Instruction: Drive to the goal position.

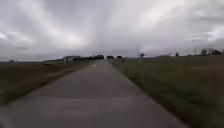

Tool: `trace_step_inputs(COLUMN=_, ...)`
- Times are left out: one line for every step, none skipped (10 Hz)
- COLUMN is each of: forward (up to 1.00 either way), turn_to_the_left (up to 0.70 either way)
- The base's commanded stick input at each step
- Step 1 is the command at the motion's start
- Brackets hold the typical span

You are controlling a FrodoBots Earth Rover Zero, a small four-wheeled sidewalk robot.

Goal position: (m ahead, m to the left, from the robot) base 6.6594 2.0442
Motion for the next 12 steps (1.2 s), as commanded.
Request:
trace_step_inputs(forward=0.70, turn_to_the_left=0.00)
trace_step_inputs(forward=0.70, turn_to_the_left=0.00)
trace_step_inputs(forward=0.70, turn_to_the_left=0.00)
trace_step_inputs(forward=0.70, turn_to_the_left=0.00)
trace_step_inputs(forward=0.70, turn_to_the_left=0.00)
trace_step_inputs(forward=0.70, turn_to_the_left=0.00)
trace_step_inputs(forward=0.70, turn_to_the_left=0.00)
trace_step_inputs(forward=0.70, turn_to_the_left=0.00)
trace_step_inputs(forward=0.70, turn_to_the_left=0.00)
trace_step_inputs(forward=0.70, turn_to_the_left=0.00)
trace_step_inputs(forward=0.70, turn_to_the_left=0.00)
trace_step_inputs(forward=0.70, turn_to_the_left=0.00)
